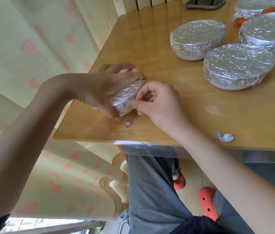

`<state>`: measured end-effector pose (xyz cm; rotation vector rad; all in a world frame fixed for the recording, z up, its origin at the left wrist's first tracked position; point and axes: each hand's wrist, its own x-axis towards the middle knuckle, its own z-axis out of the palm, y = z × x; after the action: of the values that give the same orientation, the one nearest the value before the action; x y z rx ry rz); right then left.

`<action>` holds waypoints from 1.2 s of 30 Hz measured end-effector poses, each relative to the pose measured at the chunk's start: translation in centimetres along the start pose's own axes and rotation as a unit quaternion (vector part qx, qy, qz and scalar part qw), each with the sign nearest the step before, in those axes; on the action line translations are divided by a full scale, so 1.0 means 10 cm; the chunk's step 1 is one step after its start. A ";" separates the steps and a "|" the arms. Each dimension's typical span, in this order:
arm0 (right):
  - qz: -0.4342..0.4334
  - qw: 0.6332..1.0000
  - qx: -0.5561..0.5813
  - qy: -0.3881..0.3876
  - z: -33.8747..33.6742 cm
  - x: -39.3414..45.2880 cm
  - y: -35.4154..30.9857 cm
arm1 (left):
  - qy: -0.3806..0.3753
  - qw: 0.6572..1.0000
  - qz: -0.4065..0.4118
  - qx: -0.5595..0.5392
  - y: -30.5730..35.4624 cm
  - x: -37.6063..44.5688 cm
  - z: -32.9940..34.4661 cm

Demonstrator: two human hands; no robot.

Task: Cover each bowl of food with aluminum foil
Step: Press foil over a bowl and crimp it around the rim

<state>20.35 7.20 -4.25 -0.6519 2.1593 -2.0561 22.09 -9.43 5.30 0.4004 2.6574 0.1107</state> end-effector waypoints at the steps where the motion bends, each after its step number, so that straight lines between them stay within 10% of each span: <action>1: 0.030 0.999 0.028 -0.008 -0.01 0.03 0.00 | 0.010 1.000 -0.012 -0.008 0.02 0.04 -0.02; 16: 0.158 0.970 0.137 -0.126 -0.23 0.24 -0.02 | 0.026 0.998 -0.062 0.000 0.00 0.10 0.01; 25: -0.062 0.989 -0.137 -0.009 -0.28 -0.04 0.02 | 0.029 0.979 -0.201 0.006 0.12 0.05 0.12; 36: -0.135 0.963 -0.230 -0.024 0.06 -0.07 0.07 | -0.012 0.994 -0.106 0.002 -0.15 0.04 0.12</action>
<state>20.99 6.89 -5.14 -1.0829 2.6703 -1.6120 21.85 -10.71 3.87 0.1184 2.6578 0.0330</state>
